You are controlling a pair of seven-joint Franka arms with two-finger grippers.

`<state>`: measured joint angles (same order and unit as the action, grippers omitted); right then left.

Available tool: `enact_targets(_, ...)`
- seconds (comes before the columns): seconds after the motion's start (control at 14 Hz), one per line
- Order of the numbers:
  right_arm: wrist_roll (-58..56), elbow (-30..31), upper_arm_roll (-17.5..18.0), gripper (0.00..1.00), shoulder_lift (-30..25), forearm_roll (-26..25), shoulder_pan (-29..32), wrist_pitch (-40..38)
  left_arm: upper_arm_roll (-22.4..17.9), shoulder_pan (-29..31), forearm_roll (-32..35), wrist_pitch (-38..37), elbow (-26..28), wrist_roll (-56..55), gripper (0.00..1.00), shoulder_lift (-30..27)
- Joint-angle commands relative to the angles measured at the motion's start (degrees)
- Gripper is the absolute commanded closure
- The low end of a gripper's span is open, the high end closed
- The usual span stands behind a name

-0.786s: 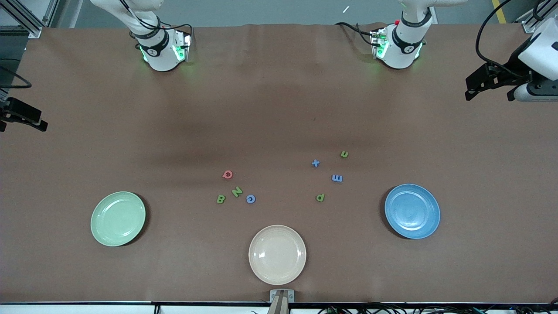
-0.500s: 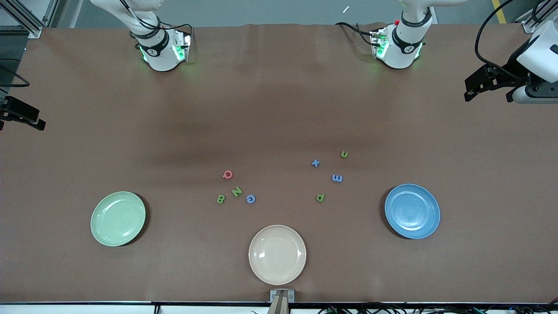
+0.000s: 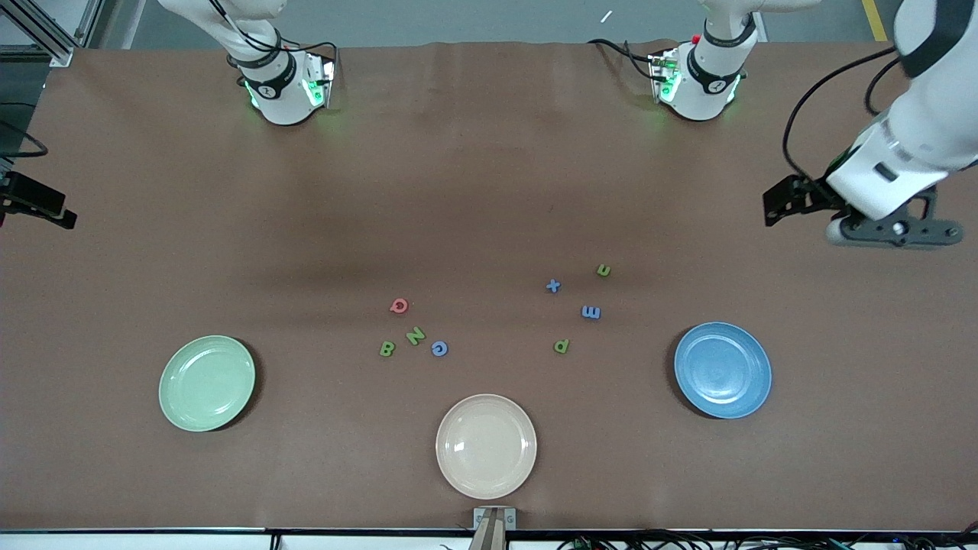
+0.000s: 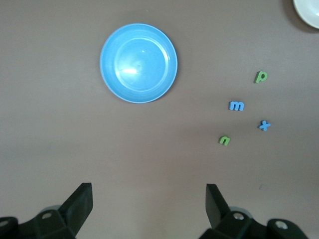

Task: Sort upper and lower case letters into plates
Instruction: 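Move the left gripper toward the letters while the right gripper follows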

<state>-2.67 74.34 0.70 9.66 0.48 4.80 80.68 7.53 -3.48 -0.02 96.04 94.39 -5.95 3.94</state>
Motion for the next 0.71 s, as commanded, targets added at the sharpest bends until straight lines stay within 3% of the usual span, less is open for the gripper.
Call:
enact_targets(0.0,1.2,3.2,0.5,0.0,1.6,-0.3,-2.7,1.0,3.3,-0.1,-0.8,5.8,5.5,-1.0,0.0,2.2)
enact_targets(0.21,1.2,3.2,0.5,0.0,6.1,-0.3,-5.3,4.0,7.7,-0.3,-0.8,20.2,17.9,-2.4,0.0,2.5)
enact_targets(0.36,2.7,3.3,0.5,0.0,9.0,-0.3,-7.0,7.6,9.7,-0.9,-0.5,26.5,23.1,-2.4,0.0,3.9)
enact_targets(0.64,10.1,5.0,0.6,0.0,13.6,0.2,-11.4,13.9,11.3,-4.5,0.0,32.5,25.7,-3.2,0.03,8.8)
